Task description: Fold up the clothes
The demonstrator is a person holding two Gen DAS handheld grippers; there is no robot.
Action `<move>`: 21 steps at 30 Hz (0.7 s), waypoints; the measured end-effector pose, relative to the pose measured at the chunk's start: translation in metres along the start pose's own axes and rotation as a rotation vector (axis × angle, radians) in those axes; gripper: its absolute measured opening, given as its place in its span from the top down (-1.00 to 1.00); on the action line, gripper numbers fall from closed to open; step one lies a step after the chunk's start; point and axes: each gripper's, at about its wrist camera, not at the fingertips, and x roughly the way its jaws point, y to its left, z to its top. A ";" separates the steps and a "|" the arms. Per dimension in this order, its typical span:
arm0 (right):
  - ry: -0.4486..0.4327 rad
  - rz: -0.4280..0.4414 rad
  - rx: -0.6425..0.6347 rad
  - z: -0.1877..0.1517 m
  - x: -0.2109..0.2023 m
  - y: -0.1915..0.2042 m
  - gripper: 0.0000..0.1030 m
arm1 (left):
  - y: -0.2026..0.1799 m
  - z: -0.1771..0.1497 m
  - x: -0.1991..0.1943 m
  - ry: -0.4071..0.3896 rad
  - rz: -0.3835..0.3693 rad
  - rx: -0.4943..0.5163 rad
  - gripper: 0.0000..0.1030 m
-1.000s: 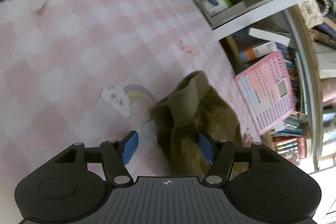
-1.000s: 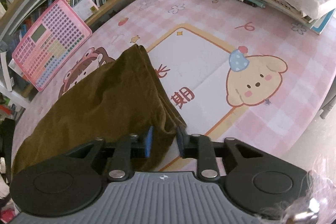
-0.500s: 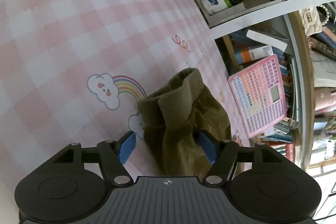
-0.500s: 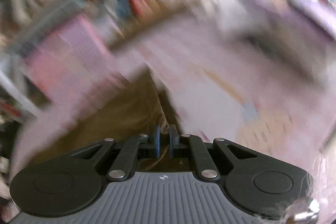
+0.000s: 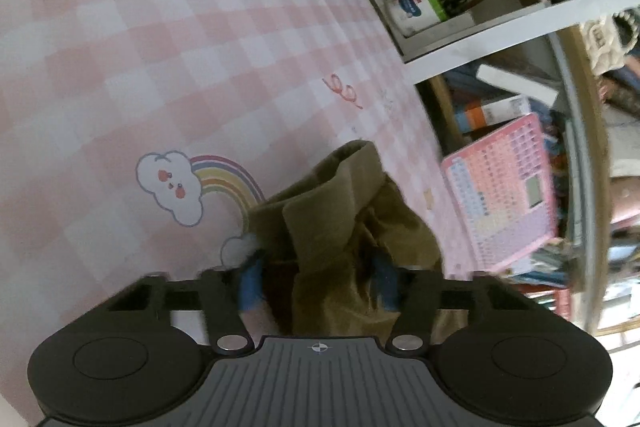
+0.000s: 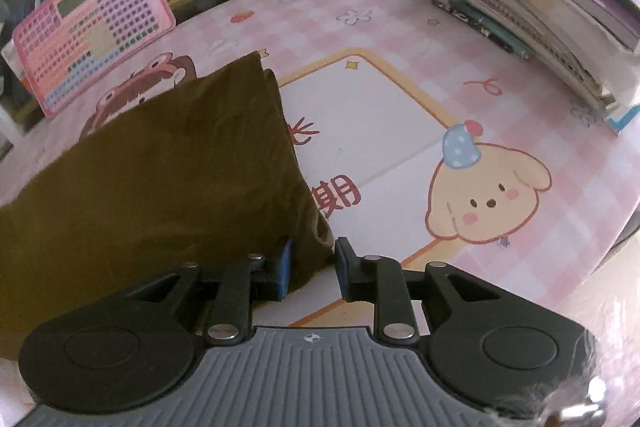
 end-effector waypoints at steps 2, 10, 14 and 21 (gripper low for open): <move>-0.003 0.004 -0.028 0.003 0.003 0.002 0.66 | -0.002 0.000 0.006 -0.001 0.013 0.000 0.48; -0.028 -0.003 -0.092 0.052 0.041 0.016 0.73 | -0.063 0.001 0.013 -0.041 -0.065 0.091 0.68; -0.011 0.065 -0.123 0.066 0.050 0.017 0.73 | -0.102 -0.007 -0.030 -0.164 -0.157 0.353 0.68; 0.033 0.164 -0.169 0.067 0.052 0.021 0.73 | -0.050 0.009 0.018 -0.154 0.136 0.151 0.55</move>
